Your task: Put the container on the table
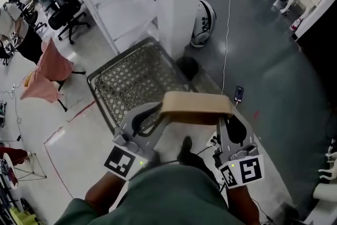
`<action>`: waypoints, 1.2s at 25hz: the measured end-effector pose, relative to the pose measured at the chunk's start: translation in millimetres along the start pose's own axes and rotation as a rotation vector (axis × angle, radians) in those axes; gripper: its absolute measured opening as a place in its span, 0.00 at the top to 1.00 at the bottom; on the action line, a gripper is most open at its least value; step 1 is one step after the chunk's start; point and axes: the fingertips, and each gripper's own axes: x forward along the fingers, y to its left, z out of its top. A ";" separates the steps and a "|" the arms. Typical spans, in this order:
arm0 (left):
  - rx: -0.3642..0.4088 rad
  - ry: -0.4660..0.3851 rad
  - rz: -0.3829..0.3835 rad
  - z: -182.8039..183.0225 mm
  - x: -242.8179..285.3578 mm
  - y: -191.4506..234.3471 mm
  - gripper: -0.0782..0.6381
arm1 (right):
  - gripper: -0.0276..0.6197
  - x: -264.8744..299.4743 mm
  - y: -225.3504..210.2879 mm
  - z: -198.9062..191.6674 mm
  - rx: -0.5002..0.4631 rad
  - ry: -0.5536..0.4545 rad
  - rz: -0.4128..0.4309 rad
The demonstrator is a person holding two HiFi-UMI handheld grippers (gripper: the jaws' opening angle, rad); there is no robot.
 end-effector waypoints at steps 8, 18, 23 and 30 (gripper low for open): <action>-0.048 0.066 0.070 -41.0 30.6 33.3 0.78 | 0.87 49.9 -23.4 -34.0 0.033 0.055 0.062; -0.078 0.134 0.105 -78.6 57.1 53.2 0.78 | 0.87 84.2 -45.1 -68.5 0.073 0.114 0.097; -0.099 0.163 0.107 -97.4 73.1 61.3 0.78 | 0.87 97.9 -57.9 -85.3 0.089 0.139 0.097; -0.112 0.197 0.105 -119.0 89.0 64.4 0.78 | 0.87 108.5 -72.2 -106.9 0.107 0.171 0.097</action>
